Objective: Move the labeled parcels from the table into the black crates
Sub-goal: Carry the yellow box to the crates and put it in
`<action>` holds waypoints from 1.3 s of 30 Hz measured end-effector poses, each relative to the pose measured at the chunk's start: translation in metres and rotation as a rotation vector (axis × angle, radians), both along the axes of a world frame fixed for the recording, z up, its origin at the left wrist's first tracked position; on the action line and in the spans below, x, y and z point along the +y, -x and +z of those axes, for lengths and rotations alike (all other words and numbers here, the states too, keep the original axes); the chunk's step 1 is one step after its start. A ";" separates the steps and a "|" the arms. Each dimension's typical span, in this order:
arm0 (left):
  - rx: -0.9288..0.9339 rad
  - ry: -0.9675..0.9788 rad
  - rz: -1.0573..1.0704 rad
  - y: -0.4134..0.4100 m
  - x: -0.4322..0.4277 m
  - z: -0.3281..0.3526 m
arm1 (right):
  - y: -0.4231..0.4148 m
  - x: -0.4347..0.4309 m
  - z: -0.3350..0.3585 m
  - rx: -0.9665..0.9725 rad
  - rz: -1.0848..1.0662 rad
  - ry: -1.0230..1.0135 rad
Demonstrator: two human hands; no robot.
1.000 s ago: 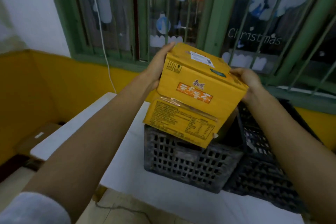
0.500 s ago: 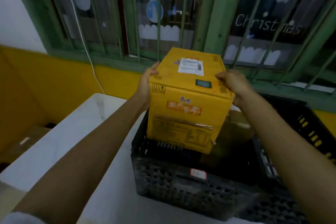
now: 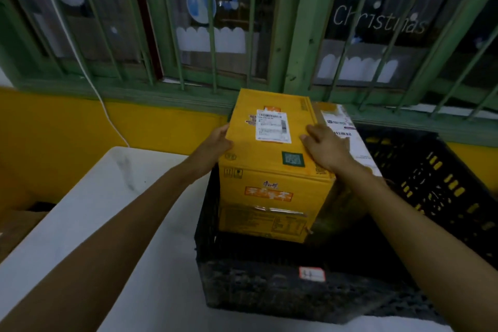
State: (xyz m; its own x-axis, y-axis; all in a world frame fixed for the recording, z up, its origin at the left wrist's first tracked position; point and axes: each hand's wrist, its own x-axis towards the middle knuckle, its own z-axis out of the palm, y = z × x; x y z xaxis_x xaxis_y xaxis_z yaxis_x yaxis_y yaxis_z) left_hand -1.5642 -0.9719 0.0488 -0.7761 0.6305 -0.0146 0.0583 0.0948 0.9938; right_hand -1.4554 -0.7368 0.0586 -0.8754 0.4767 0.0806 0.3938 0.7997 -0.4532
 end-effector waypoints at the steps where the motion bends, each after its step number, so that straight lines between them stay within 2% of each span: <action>1: 0.043 0.013 -0.055 0.003 -0.004 -0.004 | 0.004 0.000 -0.001 -0.023 0.025 -0.088; 2: 0.128 0.106 -0.089 0.008 -0.009 -0.004 | 0.009 -0.001 -0.002 -0.039 0.043 -0.145; 3: 0.259 0.292 -0.106 0.015 -0.011 -0.004 | 0.011 -0.002 -0.003 -0.064 0.054 -0.190; 5: 0.610 0.791 -0.141 0.023 -0.012 -0.007 | 0.016 -0.008 -0.009 -0.160 0.081 -0.310; 6: 0.784 0.964 -0.175 0.023 -0.008 -0.009 | 0.018 -0.013 -0.014 -0.221 0.094 -0.384; 7: 0.918 1.049 -0.213 0.020 -0.003 -0.011 | 0.021 -0.017 -0.020 -0.273 0.100 -0.452; 9: 1.051 1.072 -0.277 0.014 0.014 -0.014 | 0.027 -0.022 -0.025 -0.320 0.086 -0.513; 11: 1.027 1.066 -0.318 0.010 0.034 -0.015 | 0.030 -0.022 -0.026 -0.357 0.074 -0.512; 17: 0.795 1.138 -0.376 0.017 0.063 -0.033 | 0.052 -0.025 -0.036 -0.549 0.078 -0.447; 20: 0.770 1.184 -0.430 0.018 0.066 -0.048 | 0.055 -0.032 -0.055 -0.570 0.055 -0.304; 23: 0.775 1.227 -0.466 0.015 0.069 -0.065 | 0.055 -0.036 -0.081 -0.593 0.047 -0.244; 30: 0.725 1.201 -0.470 0.017 0.071 -0.065 | 0.053 -0.035 -0.080 -0.557 0.013 -0.111; 32: 0.713 1.123 -0.433 0.021 0.070 -0.060 | 0.046 -0.039 -0.067 -0.510 0.051 -0.104; 34: 0.722 0.938 -0.312 0.024 0.070 -0.049 | 0.038 -0.045 -0.049 -0.380 0.088 -0.134; 36: 0.644 0.665 -0.200 0.021 0.076 -0.030 | 0.029 -0.052 -0.025 -0.176 0.081 -0.087; 39: 0.330 0.199 -0.087 0.004 0.100 0.011 | 0.011 -0.048 0.015 0.150 -0.008 0.036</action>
State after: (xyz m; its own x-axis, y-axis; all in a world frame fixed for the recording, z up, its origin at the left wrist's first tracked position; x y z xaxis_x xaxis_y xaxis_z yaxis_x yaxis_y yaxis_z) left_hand -1.5681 -0.8719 0.0597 -0.7032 0.7042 0.0980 0.3880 0.2646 0.8829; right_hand -1.4662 -0.7850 0.0741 -0.8509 0.4887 0.1929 0.3258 0.7788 -0.5360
